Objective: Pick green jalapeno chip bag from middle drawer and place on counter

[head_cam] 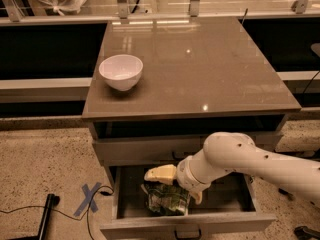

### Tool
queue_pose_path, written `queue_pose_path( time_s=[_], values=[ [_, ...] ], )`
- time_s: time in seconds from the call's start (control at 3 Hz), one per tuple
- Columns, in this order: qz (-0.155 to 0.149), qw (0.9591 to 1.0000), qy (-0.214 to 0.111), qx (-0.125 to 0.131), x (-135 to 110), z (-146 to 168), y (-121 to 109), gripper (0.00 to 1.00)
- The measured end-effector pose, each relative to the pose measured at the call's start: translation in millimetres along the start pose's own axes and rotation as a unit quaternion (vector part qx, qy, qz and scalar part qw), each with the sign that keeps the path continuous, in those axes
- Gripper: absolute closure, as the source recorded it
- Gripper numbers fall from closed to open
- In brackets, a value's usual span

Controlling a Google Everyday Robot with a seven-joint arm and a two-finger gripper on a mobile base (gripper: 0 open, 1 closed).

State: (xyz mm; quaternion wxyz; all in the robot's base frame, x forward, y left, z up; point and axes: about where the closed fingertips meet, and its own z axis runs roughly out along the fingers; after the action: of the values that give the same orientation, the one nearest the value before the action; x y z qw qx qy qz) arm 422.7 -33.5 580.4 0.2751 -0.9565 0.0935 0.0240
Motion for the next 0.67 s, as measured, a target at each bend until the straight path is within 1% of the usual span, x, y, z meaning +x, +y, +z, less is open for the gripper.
queue_pose_path(
  time_s=[0.33, 0.67],
  values=[
    [-0.060, 0.9963, 0.051, -0.033, 32, 0, 17, 0.00],
    [-0.104, 0.9901, 0.064, -0.069, 57, 1, 35, 0.00]
  ],
)
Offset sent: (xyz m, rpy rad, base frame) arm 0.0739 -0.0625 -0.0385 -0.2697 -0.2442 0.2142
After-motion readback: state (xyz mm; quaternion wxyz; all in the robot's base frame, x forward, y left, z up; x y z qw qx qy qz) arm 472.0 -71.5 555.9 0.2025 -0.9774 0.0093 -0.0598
